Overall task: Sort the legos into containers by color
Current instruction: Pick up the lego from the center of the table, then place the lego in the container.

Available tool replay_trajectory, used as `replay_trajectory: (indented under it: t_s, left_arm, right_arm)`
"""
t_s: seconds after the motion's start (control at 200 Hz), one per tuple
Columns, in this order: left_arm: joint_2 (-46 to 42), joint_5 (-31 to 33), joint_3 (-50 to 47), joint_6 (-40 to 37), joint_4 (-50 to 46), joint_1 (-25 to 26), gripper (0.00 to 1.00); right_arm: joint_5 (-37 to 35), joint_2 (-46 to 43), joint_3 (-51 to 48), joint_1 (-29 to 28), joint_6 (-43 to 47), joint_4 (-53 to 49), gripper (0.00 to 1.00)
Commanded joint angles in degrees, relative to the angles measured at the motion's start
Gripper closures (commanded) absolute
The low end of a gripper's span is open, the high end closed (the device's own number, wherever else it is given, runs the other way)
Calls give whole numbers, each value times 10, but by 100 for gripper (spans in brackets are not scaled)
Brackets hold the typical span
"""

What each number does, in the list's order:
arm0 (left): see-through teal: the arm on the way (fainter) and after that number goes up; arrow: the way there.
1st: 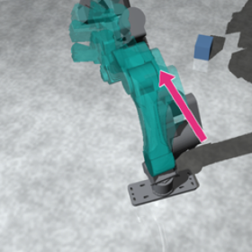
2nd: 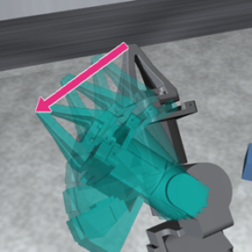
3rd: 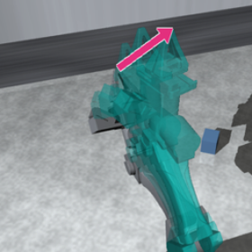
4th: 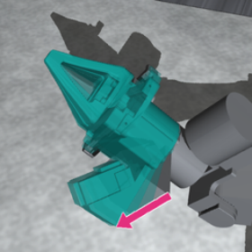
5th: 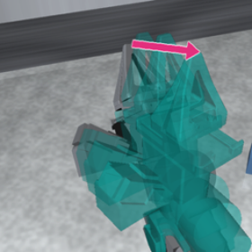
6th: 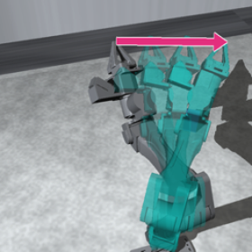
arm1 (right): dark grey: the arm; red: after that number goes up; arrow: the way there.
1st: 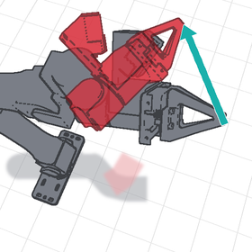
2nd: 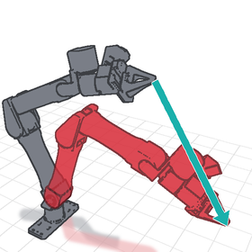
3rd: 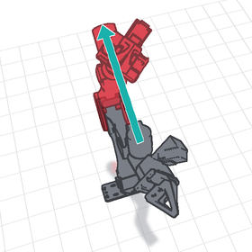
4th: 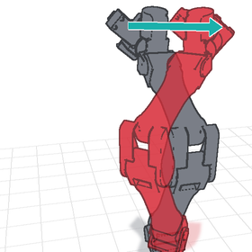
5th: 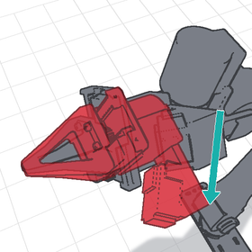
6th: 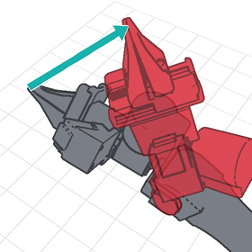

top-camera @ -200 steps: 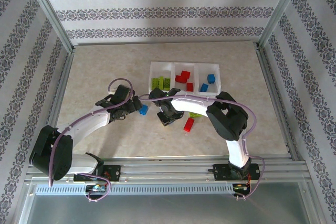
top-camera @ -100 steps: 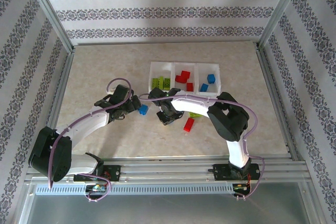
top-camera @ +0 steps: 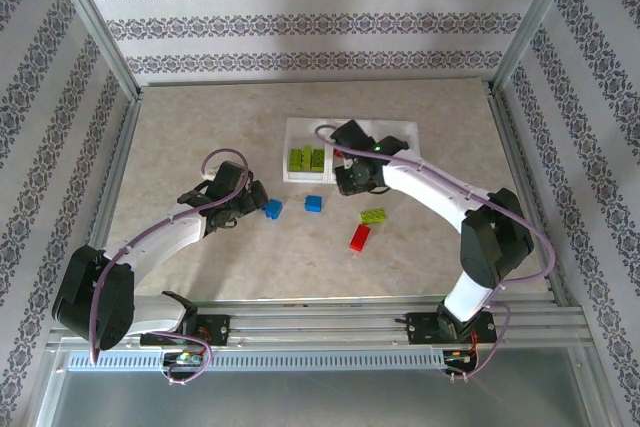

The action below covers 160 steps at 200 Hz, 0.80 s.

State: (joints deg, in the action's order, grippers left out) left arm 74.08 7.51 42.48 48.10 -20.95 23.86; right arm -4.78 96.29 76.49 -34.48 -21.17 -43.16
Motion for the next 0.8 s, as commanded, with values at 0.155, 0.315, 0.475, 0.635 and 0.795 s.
replay_trajectory:
  t_s: [0.155, 0.315, 0.475, 0.635, 0.795]
  left_arm:
    - [-14, 4, -4, 3, 3, -10, 0]
    - [-14, 2, -3, 5, 1, -11, 0]
    - [-15, 1, 0, 5, -1, -11, 0]
    - [-18, 1, 1, 5, -4, -11, 0]
    - [-18, -1, 0, 5, -5, -11, 0]
  right_arm:
    - [-10, 11, 29, 111, 35, 11, 83]
    - [3, 48, 70, 164, 51, 23, 83]
    - [10, 99, 109, 195, 63, 47, 82]
    - [11, 155, 161, 211, 76, 46, 82]
    - [13, 199, 192, 219, 82, 56, 80]
